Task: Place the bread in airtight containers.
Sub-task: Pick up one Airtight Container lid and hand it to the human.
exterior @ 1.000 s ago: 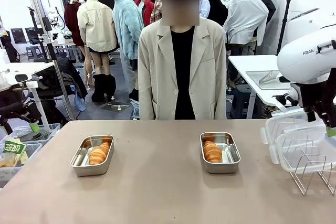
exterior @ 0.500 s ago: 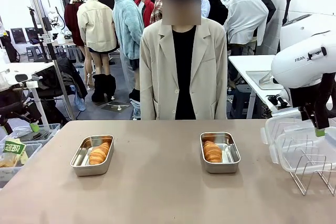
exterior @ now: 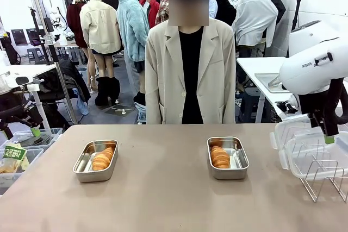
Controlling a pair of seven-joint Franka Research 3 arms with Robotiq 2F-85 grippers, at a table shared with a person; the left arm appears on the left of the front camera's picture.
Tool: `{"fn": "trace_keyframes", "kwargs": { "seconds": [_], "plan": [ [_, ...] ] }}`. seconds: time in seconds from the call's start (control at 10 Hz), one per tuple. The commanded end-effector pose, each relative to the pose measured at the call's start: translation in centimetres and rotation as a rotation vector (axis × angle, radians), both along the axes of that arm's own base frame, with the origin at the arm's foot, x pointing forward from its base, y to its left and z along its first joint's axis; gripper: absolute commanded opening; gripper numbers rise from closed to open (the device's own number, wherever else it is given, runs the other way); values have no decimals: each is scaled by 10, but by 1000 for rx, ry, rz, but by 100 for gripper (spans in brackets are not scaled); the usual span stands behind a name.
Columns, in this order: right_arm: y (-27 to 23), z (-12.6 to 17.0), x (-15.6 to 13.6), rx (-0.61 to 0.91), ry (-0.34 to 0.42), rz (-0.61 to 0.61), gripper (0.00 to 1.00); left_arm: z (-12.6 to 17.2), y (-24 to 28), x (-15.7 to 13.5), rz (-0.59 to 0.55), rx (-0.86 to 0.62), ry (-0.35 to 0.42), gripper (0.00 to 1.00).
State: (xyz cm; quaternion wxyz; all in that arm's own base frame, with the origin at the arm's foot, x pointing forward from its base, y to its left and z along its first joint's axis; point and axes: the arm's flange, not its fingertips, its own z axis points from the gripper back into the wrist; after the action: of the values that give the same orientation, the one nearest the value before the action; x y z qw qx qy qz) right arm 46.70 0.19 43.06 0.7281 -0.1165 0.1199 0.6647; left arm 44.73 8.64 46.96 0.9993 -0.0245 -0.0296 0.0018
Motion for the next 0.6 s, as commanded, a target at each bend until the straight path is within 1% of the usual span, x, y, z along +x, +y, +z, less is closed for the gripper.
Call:
{"fn": "trace_keyframes", "kwargs": {
  "seconds": [0.0,0.3,0.5],
  "plan": [
    [1,-7,16,9,27,18,100,-1,0,0,19,12,-12,100],
    [3,-21,17,17,105,23,100,-1,0,0,19,12,-12,100],
    [2,-22,11,38,118,44,65,-1,0,0,19,12,-12,100]
  ]
}}
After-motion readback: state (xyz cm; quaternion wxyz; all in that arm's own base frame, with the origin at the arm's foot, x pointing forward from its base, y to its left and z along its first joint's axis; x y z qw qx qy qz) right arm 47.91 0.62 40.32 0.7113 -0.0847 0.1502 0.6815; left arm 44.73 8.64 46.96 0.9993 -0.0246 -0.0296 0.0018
